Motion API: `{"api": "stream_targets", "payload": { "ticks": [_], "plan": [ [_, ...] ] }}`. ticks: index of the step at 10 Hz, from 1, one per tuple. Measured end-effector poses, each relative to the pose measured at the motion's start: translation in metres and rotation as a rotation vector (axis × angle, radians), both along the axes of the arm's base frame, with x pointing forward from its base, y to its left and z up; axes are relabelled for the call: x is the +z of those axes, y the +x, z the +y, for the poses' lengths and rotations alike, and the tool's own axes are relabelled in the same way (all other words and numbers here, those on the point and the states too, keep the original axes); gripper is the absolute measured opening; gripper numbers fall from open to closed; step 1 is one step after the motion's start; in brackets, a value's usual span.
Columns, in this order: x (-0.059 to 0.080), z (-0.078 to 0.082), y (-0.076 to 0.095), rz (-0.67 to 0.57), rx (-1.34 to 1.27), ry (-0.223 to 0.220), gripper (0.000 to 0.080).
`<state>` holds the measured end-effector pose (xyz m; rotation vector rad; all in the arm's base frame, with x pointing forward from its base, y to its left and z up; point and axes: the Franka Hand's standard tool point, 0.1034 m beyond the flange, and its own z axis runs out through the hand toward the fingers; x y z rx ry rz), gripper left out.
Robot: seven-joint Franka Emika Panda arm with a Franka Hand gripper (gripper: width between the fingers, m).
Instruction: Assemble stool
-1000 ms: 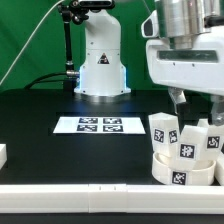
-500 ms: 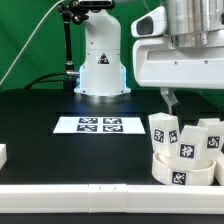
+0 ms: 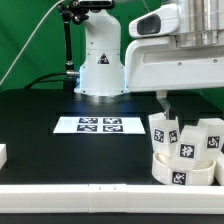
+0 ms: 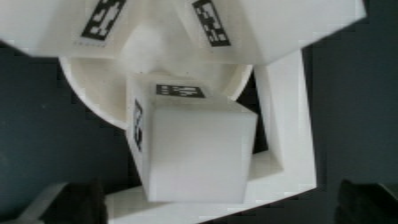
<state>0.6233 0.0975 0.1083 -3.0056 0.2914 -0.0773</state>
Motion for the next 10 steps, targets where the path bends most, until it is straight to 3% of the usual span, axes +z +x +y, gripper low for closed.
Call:
{"api": "stream_targets", "payload": {
  "ticks": [10],
  "plan": [
    [-0.009,-0.016,0.001,-0.045,0.835,-0.094,0.0649]
  ]
}}
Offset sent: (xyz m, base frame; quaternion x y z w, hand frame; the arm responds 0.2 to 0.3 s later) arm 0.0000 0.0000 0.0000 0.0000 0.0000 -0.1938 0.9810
